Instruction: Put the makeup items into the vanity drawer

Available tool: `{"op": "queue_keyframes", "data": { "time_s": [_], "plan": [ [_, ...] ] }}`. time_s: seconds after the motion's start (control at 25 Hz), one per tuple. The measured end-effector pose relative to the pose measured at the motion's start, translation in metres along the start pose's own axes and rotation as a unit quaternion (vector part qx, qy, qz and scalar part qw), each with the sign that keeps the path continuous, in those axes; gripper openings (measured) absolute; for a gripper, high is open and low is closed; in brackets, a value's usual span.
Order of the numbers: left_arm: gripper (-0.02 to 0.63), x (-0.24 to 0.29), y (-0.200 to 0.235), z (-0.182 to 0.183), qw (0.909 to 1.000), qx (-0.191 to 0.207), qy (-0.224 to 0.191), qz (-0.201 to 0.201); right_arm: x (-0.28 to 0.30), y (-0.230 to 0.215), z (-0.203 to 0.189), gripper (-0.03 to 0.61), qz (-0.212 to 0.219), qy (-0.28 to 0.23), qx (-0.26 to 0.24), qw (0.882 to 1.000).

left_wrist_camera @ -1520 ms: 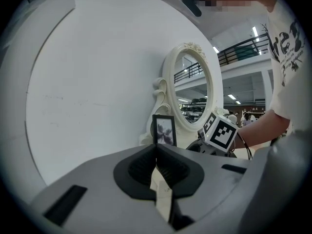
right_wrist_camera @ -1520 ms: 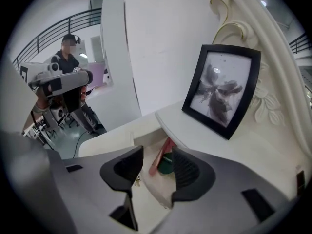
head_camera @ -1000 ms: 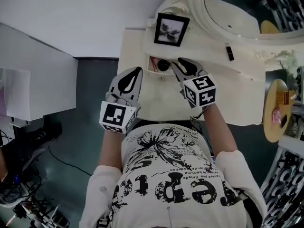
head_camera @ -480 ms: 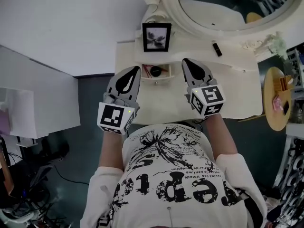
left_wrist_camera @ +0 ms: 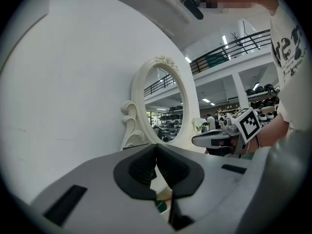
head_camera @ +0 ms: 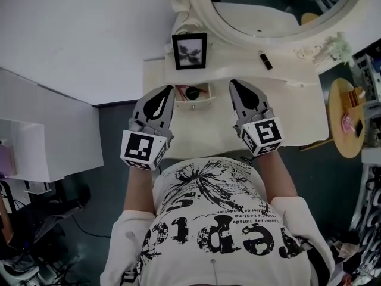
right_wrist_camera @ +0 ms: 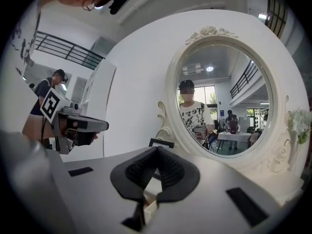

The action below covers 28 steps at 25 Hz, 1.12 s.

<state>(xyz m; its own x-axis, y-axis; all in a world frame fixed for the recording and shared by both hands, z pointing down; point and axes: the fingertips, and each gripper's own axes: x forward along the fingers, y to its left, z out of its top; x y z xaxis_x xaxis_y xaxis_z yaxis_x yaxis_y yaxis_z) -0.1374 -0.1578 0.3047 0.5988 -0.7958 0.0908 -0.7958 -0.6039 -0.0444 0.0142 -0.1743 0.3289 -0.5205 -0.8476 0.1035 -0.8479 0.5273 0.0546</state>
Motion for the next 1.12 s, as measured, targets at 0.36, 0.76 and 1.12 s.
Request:
{"op": "queue_keyframes", "data": {
  "time_s": [0.36,0.76,1.12],
  "plan": [
    [0.014,-0.005,0.007,0.000,1.0000,-0.004,-0.003,0.006,0.008,0.006,-0.002,0.012,0.005,0.007,-0.003,1.000],
    [0.014,-0.007,0.005,0.000,0.9999,-0.009,-0.003,0.010,0.007,0.007,0.000,0.012,-0.002,0.004,-0.013,1.000],
    [0.014,-0.010,0.003,-0.003,0.9999,-0.008,-0.004,0.006,0.004,0.012,0.002,0.012,-0.002,-0.004,-0.015,1.000]
  ]
}}
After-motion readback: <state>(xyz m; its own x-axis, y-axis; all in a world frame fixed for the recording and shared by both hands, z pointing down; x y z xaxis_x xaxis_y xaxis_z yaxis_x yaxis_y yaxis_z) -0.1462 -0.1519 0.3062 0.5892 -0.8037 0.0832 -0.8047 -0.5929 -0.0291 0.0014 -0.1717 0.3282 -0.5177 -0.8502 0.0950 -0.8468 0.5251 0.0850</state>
